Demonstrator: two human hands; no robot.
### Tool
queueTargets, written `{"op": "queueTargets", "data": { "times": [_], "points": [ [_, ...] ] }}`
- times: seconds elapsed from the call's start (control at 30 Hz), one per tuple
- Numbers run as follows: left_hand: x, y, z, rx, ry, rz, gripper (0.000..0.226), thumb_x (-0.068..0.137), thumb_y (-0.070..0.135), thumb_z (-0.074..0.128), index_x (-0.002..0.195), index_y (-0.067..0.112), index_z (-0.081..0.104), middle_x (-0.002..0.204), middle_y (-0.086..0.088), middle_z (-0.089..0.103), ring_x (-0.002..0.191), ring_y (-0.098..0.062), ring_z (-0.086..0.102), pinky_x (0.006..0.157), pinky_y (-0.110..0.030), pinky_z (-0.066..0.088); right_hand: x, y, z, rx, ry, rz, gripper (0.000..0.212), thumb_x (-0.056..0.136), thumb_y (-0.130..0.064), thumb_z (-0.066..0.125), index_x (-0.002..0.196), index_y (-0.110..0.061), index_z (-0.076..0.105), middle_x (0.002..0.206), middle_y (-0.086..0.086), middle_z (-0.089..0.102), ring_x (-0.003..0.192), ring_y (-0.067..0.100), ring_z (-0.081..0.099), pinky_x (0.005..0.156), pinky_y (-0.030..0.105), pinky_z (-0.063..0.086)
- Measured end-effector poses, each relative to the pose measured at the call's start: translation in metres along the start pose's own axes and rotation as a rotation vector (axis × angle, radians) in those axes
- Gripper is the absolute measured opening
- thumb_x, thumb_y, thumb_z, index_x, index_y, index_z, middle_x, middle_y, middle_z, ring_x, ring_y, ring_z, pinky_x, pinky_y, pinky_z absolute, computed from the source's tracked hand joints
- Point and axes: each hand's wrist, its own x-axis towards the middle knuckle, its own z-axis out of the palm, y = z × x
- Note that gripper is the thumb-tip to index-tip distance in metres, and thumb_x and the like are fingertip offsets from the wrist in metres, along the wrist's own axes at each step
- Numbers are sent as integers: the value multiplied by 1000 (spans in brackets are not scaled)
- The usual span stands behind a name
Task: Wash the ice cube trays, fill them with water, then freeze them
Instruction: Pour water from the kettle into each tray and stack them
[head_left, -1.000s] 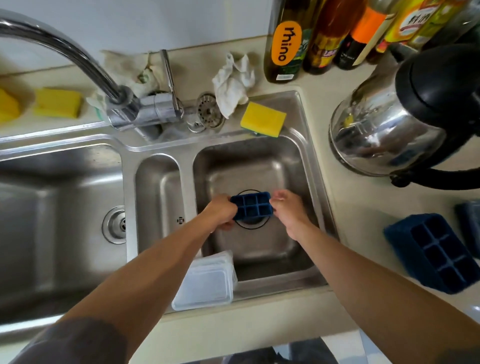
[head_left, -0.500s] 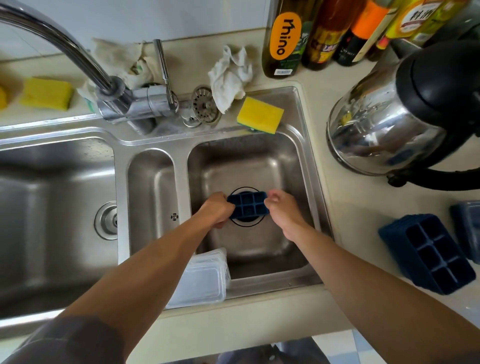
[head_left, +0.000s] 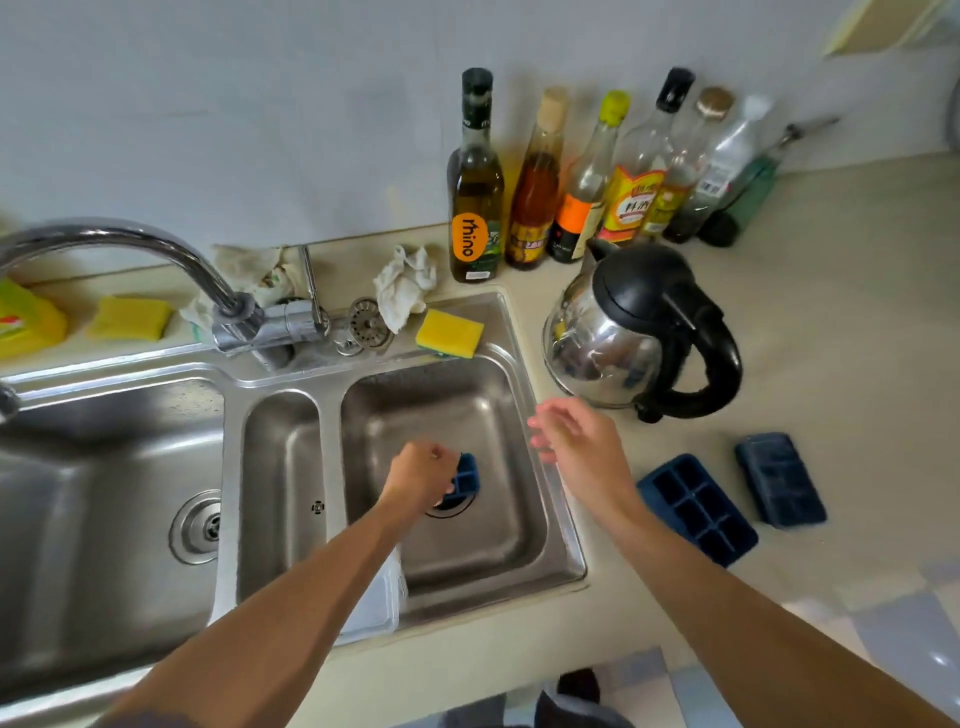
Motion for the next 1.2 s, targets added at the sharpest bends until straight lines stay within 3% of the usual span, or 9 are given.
{"op": "queueTargets", "data": {
  "times": [0.07, 0.2, 0.27, 0.37, 0.47, 0.63, 0.8, 1.0, 1.2],
  "points": [
    [-12, 14, 6, -8, -6, 27, 24, 97, 11, 50, 91, 1, 71, 98, -22, 75, 84, -32, 72, 76, -41, 60, -7, -20, -27, 38, 76, -82, 15, 104, -29, 56, 104, -22, 69, 92, -11, 75, 83, 6, 71, 73, 20, 58],
    [-34, 49, 20, -92, -22, 78, 27, 97, 7, 46, 82, 2, 67, 98, -26, 73, 79, -32, 68, 72, -40, 55, -15, -49, -86, 137, 305, -228, 17, 101, -27, 60, 93, -17, 72, 84, 0, 75, 75, 10, 70, 69, 20, 57],
    [-43, 63, 28, -85, -11, 124, 25, 101, 11, 49, 82, 7, 65, 91, -21, 72, 75, -26, 65, 71, -35, 52, -12, -58, -112, 140, 416, -293, 21, 99, -35, 60, 91, -20, 71, 83, -2, 74, 75, 7, 69, 68, 17, 55],
    [-56, 79, 39, -71, 17, 190, 23, 102, 15, 53, 92, 0, 68, 84, -12, 70, 69, -20, 63, 67, -34, 53, 0, -62, -141, 117, 527, -314, 21, 95, -49, 58, 91, -30, 66, 85, -4, 71, 78, 2, 67, 66, 12, 51],
    [-71, 90, 49, -80, 46, 203, 23, 102, 15, 52, 97, 1, 68, 82, -10, 71, 67, -16, 65, 70, -36, 56, 18, -52, -157, 42, 504, -279, 24, 96, -49, 59, 94, -25, 63, 85, -8, 66, 75, -8, 62, 62, 6, 46],
    [-96, 96, 62, -27, 143, 258, 19, 101, 18, 55, 95, 9, 70, 85, -8, 75, 70, -16, 72, 73, -39, 61, 47, -24, -156, 31, 342, -145, 45, 97, -51, 59, 79, -9, 62, 68, -5, 64, 64, 8, 59, 54, 15, 46],
    [-110, 84, 64, -102, 190, 203, 19, 101, 16, 56, 87, 16, 68, 86, -11, 76, 70, -21, 72, 72, -47, 61, 49, -19, -147, 197, 180, -104, 67, 102, -56, 48, 69, 0, 63, 53, 6, 58, 46, 13, 54, 46, 19, 47],
    [-113, 68, 55, -204, 166, 151, 18, 103, 14, 53, 93, 10, 68, 97, -21, 74, 68, -20, 64, 64, -31, 54, 47, -28, -143, 176, 194, -67, 68, 101, -58, 47, 63, -3, 59, 44, -1, 53, 38, 10, 48, 40, 18, 42],
    [-111, 56, 37, -244, 123, 165, 20, 103, 10, 50, 100, 0, 67, 91, -20, 70, 72, -24, 62, 59, -28, 50, 32, -32, -112, 262, 282, 8, 64, 96, -61, 55, 59, -9, 59, 47, 1, 54, 38, 12, 47, 37, 20, 42]
  ]
}}
